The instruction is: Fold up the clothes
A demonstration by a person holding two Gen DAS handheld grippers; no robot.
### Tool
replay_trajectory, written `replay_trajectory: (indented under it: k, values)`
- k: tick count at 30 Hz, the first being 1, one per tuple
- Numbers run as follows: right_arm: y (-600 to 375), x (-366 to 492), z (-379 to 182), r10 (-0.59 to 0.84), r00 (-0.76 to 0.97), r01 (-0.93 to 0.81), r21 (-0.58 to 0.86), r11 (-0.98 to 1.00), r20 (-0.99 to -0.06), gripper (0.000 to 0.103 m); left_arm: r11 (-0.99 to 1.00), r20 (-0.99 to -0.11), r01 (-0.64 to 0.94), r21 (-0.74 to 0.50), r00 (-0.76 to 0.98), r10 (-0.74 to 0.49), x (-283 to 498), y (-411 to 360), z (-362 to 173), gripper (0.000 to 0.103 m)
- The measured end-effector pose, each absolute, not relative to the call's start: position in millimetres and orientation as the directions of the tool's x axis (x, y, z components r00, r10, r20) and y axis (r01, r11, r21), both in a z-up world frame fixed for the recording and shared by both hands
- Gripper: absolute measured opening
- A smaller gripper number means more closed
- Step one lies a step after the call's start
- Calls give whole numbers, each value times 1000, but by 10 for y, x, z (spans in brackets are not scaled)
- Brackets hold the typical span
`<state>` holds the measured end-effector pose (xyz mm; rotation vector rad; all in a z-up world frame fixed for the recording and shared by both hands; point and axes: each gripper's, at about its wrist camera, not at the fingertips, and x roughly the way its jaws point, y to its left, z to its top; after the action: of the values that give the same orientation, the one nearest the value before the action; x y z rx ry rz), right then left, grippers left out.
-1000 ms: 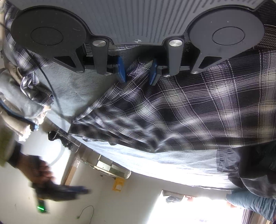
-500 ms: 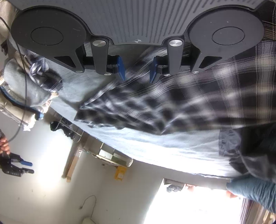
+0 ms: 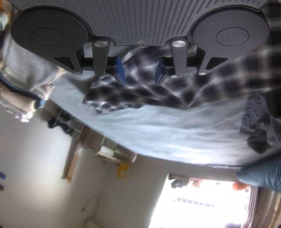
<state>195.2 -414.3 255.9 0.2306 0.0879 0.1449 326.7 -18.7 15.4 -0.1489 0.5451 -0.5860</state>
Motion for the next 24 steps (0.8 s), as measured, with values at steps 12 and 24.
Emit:
replay_trajectory:
  k: [12, 24]
  values:
    - [-4188, 4059, 908, 144, 828, 49, 327, 944, -542, 51, 856, -509, 389, -340, 689, -516, 3710, -211, -657, 38]
    - [-4575, 5941, -547, -27, 604, 263, 167, 950, -796, 56, 815, -466, 404, -414, 675, -572, 3705, -133, -695, 39]
